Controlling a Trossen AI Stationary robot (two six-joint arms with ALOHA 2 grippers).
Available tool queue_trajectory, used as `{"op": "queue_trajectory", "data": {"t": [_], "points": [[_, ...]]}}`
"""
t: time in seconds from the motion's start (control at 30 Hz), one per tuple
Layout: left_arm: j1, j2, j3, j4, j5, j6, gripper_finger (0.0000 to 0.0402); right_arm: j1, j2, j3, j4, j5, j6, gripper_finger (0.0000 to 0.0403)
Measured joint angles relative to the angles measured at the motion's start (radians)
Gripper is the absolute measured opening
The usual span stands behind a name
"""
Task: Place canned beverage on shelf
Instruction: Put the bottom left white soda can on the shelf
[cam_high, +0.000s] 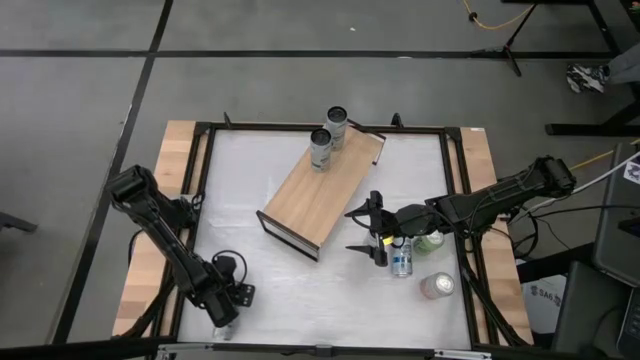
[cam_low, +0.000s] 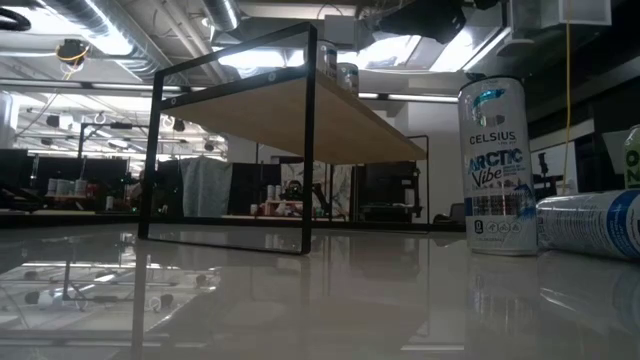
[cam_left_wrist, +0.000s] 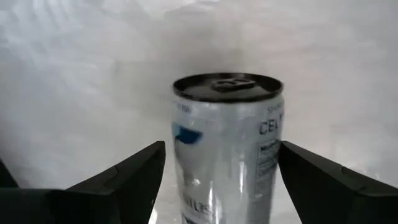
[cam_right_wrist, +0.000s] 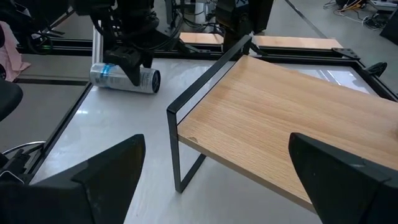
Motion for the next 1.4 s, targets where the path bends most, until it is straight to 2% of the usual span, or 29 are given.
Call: {"op": "queue_trajectory", "data": {"t": [0.4, 0.7, 0.93, 1.13, 1.4], "points": [[0.002, 0.082, 0.0, 0.019, 0.003, 0.018, 0.0295, 0.0, 0.0, 0.0, 0.0, 0.0, 0.002, 0.0386], [0.001, 0.087, 0.0, 0.042, -0.049, 0.019, 0.0235, 0.0, 0.0, 0.0, 0.001, 0.0, 0.002, 0.0386], [0.01, 0.088, 0.0, 0.069, -0.11, 0.019, 0.0231, 0.0, 0.0, 0.0, 0.001, 0.0, 0.002, 0.0386], [0.026, 0.088, 0.002, 0.139, -0.227, 0.025, 0.0231, 0.0, 0.0, 0.0, 0.001, 0.0, 0.003, 0.0386], [0.026, 0.088, 0.074, 0.134, -0.395, 0.079, 0.0231, 0.0, 0.0, 0.0, 0.005, 0.0, 0.003, 0.0386]]}}
